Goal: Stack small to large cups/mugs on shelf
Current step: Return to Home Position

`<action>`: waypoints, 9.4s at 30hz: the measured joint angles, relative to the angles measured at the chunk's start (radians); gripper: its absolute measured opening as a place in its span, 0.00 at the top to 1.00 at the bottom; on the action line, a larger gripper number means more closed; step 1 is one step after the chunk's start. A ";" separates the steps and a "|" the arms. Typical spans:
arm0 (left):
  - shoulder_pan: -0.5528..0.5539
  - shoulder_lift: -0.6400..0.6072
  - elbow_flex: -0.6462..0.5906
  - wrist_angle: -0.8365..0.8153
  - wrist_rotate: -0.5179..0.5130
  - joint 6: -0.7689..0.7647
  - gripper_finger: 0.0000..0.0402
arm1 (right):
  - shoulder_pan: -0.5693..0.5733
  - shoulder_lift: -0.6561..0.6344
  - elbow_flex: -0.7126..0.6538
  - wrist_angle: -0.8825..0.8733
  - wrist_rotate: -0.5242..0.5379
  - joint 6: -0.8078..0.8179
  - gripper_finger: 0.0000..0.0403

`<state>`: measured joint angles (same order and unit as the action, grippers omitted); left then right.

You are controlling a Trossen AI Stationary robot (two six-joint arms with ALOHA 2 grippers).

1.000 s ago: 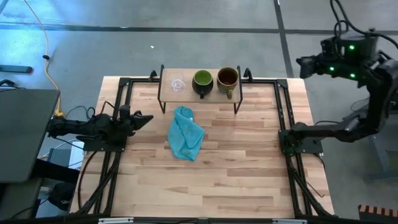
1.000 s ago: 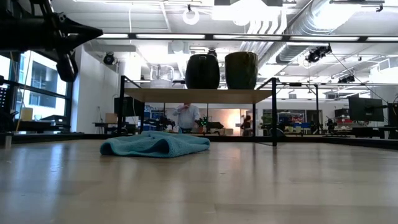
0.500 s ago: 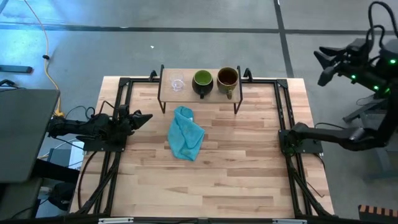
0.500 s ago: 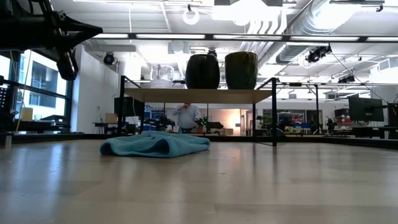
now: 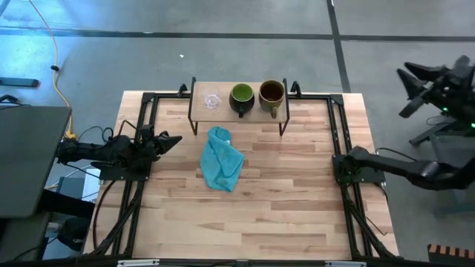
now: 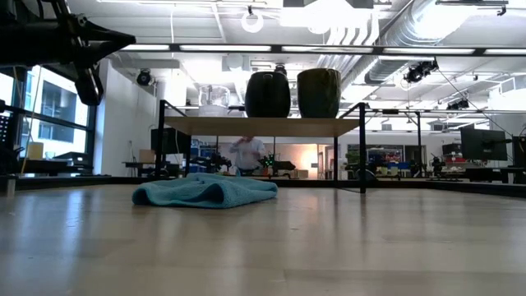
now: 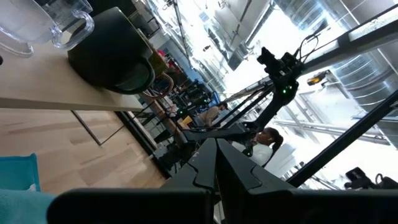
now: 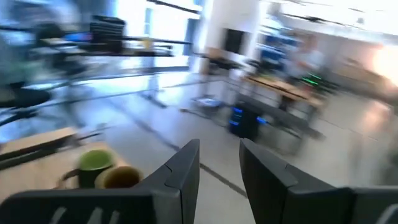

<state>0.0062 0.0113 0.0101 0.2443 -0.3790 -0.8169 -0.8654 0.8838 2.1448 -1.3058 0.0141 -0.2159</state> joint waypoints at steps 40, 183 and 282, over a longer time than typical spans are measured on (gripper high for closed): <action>0.000 0.000 0.000 -0.054 -0.041 -0.041 1.00 | 0.008 -0.411 -0.496 0.219 -0.358 0.171 0.74; 0.000 0.000 0.000 -0.142 -0.129 0.313 1.00 | 0.595 -0.704 -2.136 1.509 0.124 0.506 0.74; 0.000 0.006 0.000 0.152 0.232 0.891 1.00 | 0.923 -0.879 -2.135 1.729 0.041 0.097 0.74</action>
<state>0.0059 0.0170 0.0097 0.3962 -0.1471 0.0742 0.0574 0.0048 0.0101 0.4232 0.0547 -0.1184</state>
